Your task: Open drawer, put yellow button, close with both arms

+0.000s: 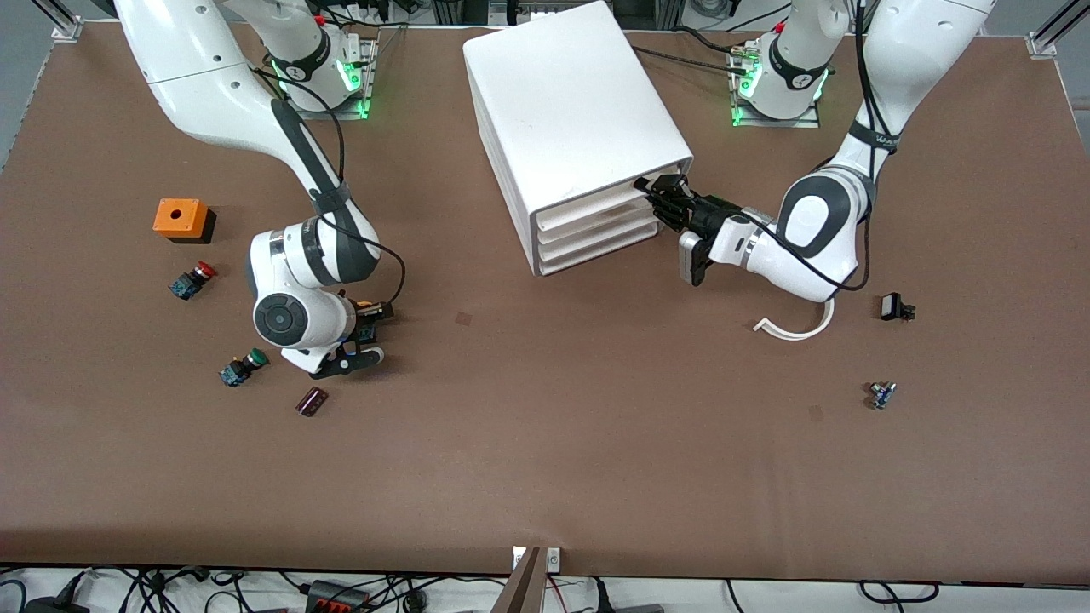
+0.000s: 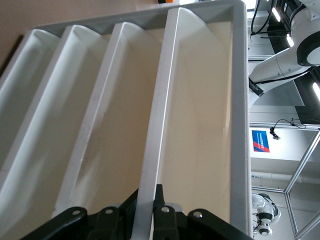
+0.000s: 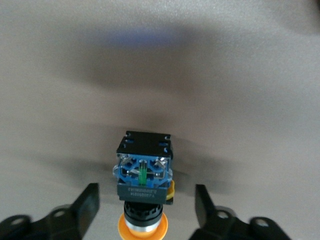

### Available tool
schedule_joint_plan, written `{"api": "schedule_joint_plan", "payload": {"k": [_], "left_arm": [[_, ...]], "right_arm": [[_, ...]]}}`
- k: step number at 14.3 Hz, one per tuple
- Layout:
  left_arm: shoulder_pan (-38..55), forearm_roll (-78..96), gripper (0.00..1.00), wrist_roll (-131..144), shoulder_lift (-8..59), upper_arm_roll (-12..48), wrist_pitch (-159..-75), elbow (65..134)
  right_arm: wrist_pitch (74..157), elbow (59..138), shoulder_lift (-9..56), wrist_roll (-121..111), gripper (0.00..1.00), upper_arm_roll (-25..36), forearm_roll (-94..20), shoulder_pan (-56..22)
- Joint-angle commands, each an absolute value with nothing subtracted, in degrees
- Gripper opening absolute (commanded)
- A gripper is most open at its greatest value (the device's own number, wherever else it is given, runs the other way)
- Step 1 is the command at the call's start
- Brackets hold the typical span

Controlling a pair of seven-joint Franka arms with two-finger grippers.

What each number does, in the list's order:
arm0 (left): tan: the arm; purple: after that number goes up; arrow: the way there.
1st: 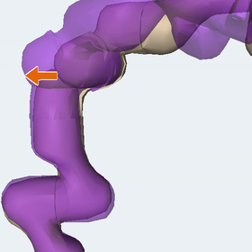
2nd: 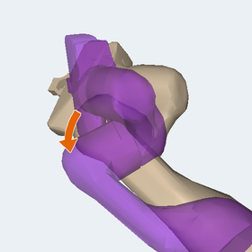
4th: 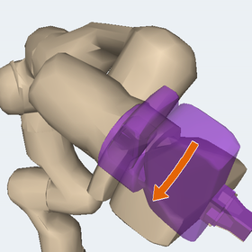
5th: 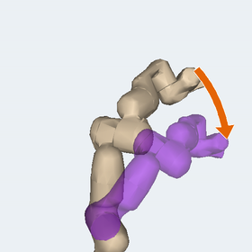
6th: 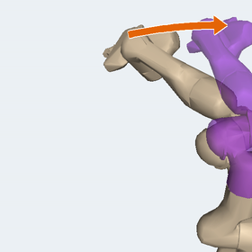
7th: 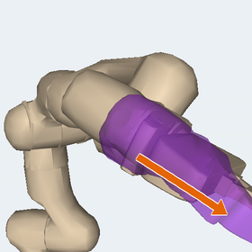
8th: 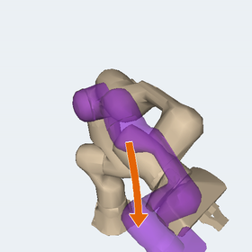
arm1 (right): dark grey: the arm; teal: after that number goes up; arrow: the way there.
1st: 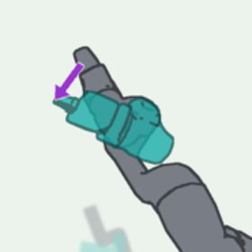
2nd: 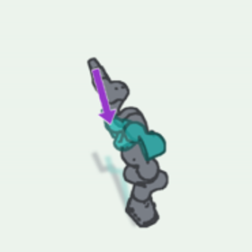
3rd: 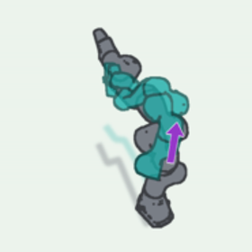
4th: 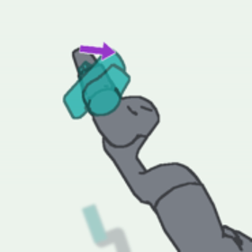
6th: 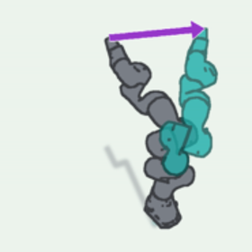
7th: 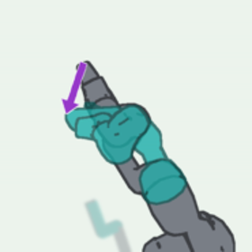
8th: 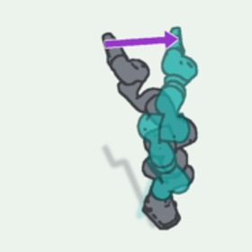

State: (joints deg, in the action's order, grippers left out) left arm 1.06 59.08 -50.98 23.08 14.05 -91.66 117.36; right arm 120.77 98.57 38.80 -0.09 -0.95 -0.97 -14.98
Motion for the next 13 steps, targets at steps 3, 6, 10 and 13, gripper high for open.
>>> {"api": "schedule_joint_plan", "payload": {"k": [3, 6, 10, 13], "left_arm": [[-0.61, 54.86, 0.00, -48.35, 29.25, 12.13, -91.76, 106.64], [-1.40, 51.77, 0.00, -45.01, 33.65, 12.04, -91.67, 99.42], [-1.41, 51.77, 0.99, -42.55, 34.63, 11.87, -91.84, 97.21], [-2.46, 50.03, 1.00, -34.75, 32.79, 11.69, -90.80, 95.72]], "right_arm": [[120.94, 99.23, 38.67, 0.53, 0.50, -0.88, -1.41, -15.21], [120.94, 98.62, 38.41, 0.44, 0.24, -0.97, -1.32, -15.21], [119.80, 94.68, 35.60, -0.61, 0.09, -0.88, -1.23, -15.21], [113.49, 86.17, 35.33, -0.35, 0.09, -0.88, -1.23, -15.38]]}}
